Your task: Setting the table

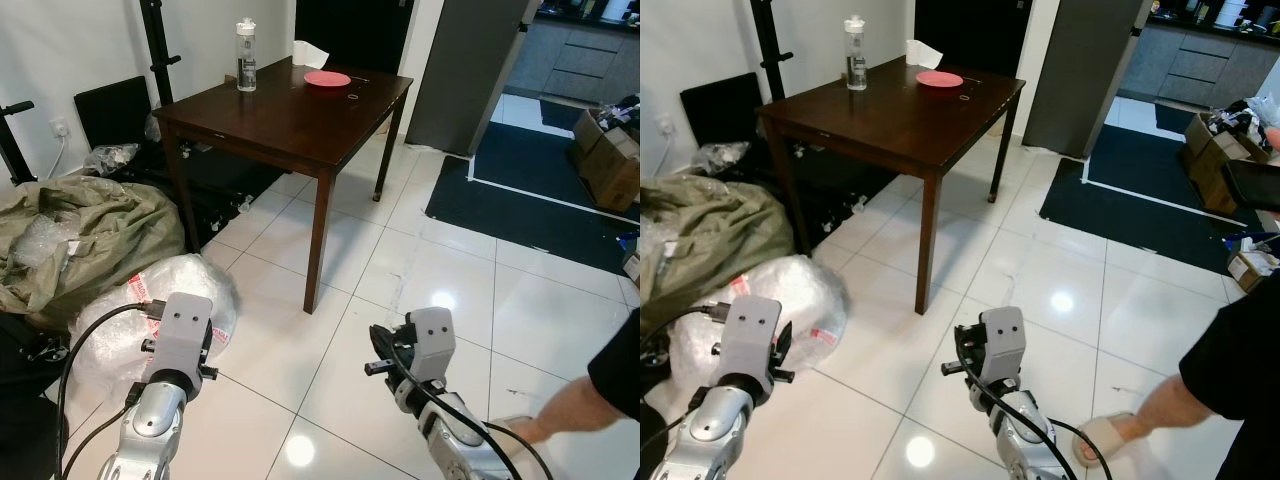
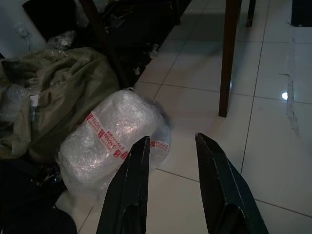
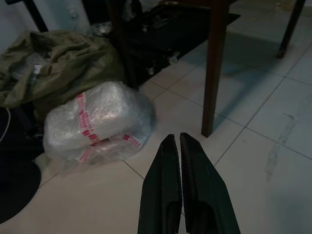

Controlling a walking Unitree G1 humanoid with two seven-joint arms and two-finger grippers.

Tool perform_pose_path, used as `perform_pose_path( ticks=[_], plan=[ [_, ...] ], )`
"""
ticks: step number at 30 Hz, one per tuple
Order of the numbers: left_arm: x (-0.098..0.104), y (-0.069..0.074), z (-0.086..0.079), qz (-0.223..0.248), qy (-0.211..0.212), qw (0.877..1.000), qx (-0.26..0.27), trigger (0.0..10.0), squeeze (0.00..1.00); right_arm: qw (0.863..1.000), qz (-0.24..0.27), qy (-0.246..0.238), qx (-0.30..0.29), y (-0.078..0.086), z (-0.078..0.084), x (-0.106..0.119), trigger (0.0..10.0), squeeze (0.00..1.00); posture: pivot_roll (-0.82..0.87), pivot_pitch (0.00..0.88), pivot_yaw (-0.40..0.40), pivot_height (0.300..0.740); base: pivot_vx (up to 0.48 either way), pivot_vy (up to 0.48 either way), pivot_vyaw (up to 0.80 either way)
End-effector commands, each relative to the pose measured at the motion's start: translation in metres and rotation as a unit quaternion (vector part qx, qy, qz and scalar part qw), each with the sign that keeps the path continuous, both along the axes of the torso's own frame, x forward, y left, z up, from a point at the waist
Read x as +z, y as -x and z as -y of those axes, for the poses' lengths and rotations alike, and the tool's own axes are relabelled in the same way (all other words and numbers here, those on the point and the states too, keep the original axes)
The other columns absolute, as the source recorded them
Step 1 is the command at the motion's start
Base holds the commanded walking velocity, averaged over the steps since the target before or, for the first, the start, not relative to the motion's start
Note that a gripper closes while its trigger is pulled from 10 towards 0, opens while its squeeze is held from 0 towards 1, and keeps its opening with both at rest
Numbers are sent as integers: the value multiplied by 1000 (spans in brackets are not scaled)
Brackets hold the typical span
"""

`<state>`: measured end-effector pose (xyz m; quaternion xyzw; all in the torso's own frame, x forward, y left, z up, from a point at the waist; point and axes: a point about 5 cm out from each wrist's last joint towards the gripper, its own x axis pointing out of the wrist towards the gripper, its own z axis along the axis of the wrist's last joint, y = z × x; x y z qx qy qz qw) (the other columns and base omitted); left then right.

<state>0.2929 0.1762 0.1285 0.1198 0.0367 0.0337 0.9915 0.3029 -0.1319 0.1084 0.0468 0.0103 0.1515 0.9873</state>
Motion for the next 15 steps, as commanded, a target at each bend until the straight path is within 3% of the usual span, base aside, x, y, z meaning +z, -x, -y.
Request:
perform_pose_path(
  ticks=[1, 15],
  plan=[
    [-4, 0, 1, -6, -3, 1000, -7, 10000, 0, 1000, -7, 1, -7, 1, 3, -5, 10000, 0, 106, 32, 15, 740, 0, 0, 0],
    [-3, -3, 7, -6, 6, 1000, -24, 10000, 0, 1000, -7, -1, -15, 1, 4, -6, 10000, 0, 103, 37, 18, 740, 0, 0, 0]
  ],
)
